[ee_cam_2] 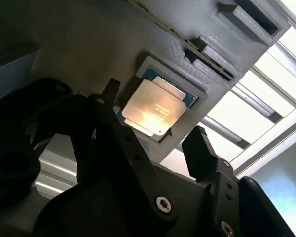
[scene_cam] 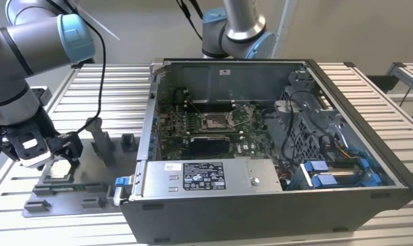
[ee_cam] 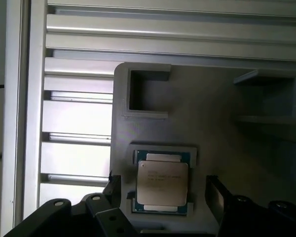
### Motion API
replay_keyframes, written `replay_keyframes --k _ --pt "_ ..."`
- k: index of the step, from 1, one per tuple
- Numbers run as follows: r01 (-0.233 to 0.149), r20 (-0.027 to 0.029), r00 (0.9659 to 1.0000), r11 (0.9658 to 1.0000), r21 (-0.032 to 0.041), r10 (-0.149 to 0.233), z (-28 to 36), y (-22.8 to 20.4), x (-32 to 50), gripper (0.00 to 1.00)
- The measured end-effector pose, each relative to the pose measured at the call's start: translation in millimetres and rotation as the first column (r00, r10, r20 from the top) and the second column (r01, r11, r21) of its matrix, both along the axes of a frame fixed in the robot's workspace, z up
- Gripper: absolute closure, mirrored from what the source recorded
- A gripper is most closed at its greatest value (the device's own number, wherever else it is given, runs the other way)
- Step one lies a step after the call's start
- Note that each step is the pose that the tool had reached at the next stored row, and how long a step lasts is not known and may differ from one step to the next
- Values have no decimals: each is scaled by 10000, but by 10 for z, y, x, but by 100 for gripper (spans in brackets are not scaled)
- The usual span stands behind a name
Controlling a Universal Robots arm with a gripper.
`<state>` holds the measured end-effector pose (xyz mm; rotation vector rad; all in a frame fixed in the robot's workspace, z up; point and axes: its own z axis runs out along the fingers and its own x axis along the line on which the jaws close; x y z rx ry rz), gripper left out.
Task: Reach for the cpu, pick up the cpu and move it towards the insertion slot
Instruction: 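Pick up the cpu and move it towards the insertion slot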
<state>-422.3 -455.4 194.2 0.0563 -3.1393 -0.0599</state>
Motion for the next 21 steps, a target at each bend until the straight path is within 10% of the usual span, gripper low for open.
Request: replay_keyframes --k 21 --pt "0 0 10000 10000 1 0 -91 0 0 0"
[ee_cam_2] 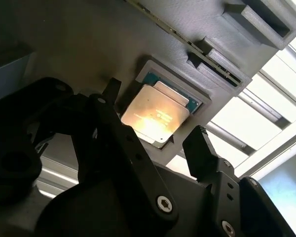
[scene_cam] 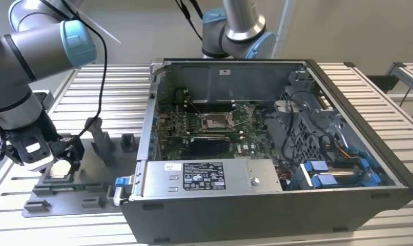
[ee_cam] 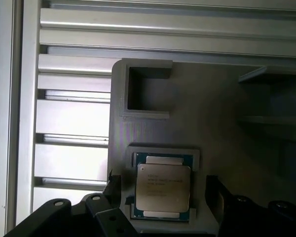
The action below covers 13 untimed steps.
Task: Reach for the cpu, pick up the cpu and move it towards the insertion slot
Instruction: 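Pick up the cpu and move it towards the insertion slot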
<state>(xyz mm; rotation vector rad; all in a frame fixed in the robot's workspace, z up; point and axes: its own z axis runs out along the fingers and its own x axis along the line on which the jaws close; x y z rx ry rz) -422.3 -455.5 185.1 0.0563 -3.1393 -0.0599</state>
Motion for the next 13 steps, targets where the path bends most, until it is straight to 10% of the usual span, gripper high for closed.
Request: replay_keyframes --k 4,5,13 --pt "0 0 10000 10000 0 0 -1 0 0 0" --pt "0 1 10000 10000 0 0 -1 0 0 100" --pt "0 1 10000 10000 0 0 -2 0 0 100"
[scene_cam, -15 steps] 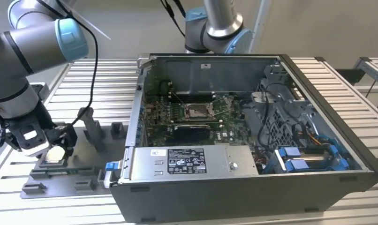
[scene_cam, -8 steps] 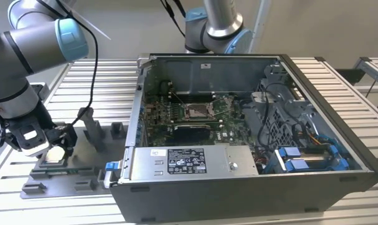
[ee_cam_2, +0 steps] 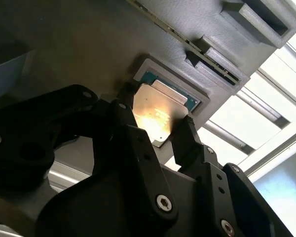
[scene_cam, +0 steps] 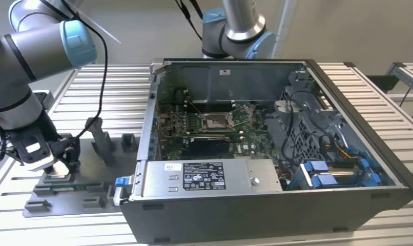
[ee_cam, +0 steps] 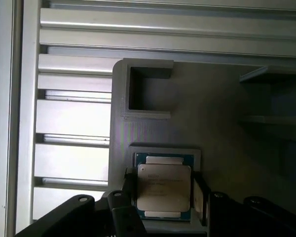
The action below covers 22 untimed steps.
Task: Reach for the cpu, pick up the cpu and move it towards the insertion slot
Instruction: 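Pick up the cpu and move it towards the insertion slot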
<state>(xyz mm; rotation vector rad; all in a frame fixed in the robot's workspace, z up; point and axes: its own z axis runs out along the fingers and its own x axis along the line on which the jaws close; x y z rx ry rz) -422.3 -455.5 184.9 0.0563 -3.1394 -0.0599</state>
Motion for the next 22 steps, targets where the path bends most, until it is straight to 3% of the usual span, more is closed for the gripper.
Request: replay_keyframes --k 6,22 --pt "0 -2 10000 10000 4 0 10 1 0 100" --pt "0 -12 10000 10000 1 0 316 0 0 100"
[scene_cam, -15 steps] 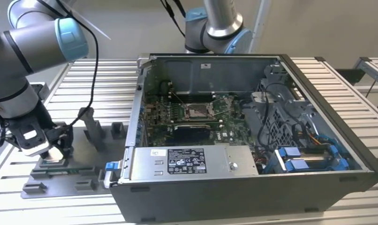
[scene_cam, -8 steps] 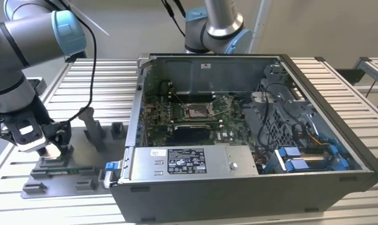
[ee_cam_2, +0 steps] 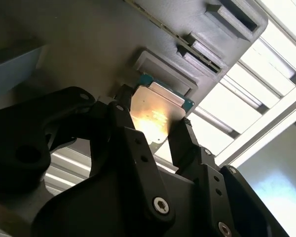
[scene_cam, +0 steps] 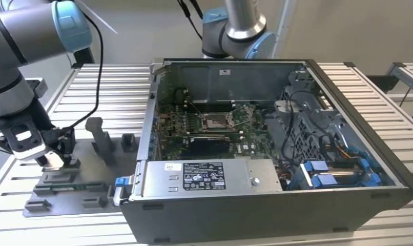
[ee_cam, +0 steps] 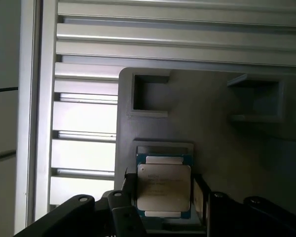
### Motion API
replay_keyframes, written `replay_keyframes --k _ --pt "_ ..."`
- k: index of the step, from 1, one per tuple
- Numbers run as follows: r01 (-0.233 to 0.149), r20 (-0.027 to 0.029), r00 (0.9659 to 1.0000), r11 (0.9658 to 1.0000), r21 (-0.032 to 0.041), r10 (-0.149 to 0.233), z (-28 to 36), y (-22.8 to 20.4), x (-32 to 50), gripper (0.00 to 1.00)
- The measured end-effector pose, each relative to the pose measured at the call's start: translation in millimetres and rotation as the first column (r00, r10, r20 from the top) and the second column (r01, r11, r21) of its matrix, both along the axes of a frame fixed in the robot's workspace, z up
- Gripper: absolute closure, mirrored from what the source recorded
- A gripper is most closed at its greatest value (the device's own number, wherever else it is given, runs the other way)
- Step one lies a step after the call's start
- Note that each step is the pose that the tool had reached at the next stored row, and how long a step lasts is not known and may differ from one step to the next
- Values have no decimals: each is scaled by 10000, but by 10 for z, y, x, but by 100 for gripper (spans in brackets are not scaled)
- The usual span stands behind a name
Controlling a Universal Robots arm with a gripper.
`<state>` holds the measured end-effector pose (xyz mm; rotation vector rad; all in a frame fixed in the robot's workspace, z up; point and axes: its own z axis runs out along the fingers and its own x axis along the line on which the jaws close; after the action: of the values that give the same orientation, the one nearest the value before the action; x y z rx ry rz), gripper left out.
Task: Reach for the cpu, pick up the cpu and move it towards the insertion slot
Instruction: 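Pick up the cpu and move it towards the insertion slot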
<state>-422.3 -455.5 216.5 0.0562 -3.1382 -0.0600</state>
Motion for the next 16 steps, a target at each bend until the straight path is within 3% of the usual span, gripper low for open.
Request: replay_keyframes --k 8,16 --pt "0 -1 10000 10000 0 0 150 0 0 100" --pt "0 -1 10000 10000 0 0 357 0 -1 100"
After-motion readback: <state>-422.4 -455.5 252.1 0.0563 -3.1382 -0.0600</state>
